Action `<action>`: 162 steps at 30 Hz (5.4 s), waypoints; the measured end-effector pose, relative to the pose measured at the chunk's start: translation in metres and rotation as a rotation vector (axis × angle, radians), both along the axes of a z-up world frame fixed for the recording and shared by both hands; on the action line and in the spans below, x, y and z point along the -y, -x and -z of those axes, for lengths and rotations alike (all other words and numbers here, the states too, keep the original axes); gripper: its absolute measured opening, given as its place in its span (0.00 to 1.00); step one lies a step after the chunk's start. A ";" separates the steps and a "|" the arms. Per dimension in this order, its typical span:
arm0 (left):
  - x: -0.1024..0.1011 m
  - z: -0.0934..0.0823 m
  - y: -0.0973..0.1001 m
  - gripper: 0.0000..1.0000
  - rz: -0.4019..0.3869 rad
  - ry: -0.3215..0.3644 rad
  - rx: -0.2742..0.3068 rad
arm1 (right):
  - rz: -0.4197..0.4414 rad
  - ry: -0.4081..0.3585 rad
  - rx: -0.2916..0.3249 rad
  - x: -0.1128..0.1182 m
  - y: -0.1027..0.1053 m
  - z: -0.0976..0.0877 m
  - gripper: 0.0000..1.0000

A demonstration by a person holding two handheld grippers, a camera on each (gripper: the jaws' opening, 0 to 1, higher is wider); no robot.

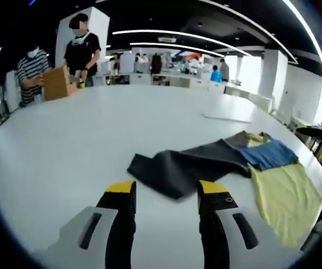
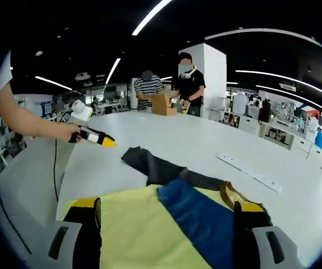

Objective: Fold the garment on the visible template until the final outline fits inside the template.

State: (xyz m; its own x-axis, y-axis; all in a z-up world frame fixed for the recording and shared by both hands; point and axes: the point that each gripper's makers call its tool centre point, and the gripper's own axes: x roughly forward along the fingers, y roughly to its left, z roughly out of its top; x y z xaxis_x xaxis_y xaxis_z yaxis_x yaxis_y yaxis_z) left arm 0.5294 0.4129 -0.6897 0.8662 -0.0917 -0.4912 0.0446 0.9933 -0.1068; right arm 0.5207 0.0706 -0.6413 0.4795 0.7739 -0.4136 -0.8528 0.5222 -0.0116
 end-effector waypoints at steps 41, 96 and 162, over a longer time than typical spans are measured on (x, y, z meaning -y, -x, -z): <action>0.002 0.056 -0.021 0.00 -0.125 0.080 -0.190 | 0.093 -0.024 0.002 0.035 0.034 -0.004 0.99; 0.007 0.017 -0.043 0.00 -0.089 0.046 -0.114 | 0.153 -0.015 -0.030 0.058 0.057 0.000 0.99; 0.214 -0.076 -0.102 0.00 0.337 0.165 0.080 | 0.199 -0.007 -0.036 0.081 0.082 0.003 0.99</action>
